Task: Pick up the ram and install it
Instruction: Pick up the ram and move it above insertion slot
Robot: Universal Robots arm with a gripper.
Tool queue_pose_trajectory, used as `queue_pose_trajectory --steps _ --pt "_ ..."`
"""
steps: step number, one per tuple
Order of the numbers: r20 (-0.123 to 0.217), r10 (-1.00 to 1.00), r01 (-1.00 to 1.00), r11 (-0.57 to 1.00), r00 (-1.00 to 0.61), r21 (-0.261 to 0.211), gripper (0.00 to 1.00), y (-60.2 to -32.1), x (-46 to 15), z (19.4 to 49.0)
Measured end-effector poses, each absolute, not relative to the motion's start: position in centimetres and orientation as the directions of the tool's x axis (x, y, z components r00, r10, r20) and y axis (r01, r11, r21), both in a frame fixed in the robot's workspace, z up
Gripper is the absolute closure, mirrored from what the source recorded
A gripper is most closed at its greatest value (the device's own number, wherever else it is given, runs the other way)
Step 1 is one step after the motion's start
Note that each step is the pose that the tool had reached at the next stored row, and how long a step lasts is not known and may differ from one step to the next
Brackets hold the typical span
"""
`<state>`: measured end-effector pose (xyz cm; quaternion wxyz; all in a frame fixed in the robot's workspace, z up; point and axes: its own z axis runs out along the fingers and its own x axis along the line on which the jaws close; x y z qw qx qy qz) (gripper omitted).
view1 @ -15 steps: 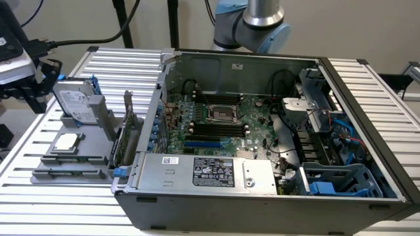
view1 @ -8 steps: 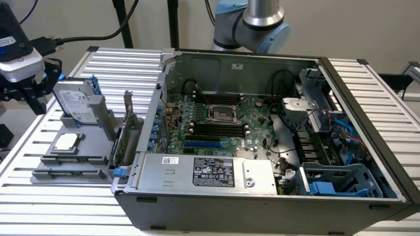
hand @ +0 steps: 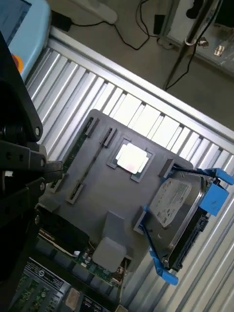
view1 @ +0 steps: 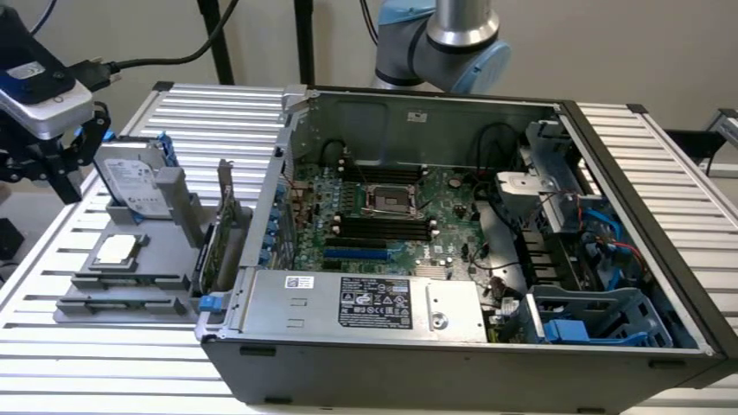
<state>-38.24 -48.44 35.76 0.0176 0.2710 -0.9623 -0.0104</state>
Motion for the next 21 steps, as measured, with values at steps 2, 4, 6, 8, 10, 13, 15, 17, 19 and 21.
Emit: queue_pose_trajectory --steps 2,4,6,8,10,13,15,17,19,21 --pt "0.028 -0.552 -0.552 0.833 -0.833 0.030 0.89 -48.44 -38.24 35.70" --pt "0.028 -0.582 -0.581 0.813 -0.813 0.030 0.89 -48.44 -38.24 35.65" --pt "0.028 -0.611 -0.610 0.792 -0.791 0.029 0.89 -48.44 -38.24 35.61" --pt "0.028 -0.639 -0.639 0.769 -0.768 0.030 0.89 -48.44 -38.24 35.55" --pt "0.028 -0.667 -0.666 0.745 -0.745 0.030 0.89 -48.44 -38.24 35.50" --pt "0.028 -0.707 -0.706 0.707 -0.707 0.030 0.89 -48.44 -38.24 35.42" --pt "0.028 -0.732 -0.732 0.681 -0.680 0.029 0.89 -48.44 -38.24 35.37" --pt "0.028 -0.756 -0.756 0.654 -0.654 0.030 0.89 -48.44 -38.24 35.31" --pt "0.028 -0.779 -0.779 0.627 -0.626 0.030 0.89 -48.44 -38.24 35.27" --pt "0.028 -0.802 -0.801 0.598 -0.597 0.030 0.89 -48.44 -38.25 35.21"
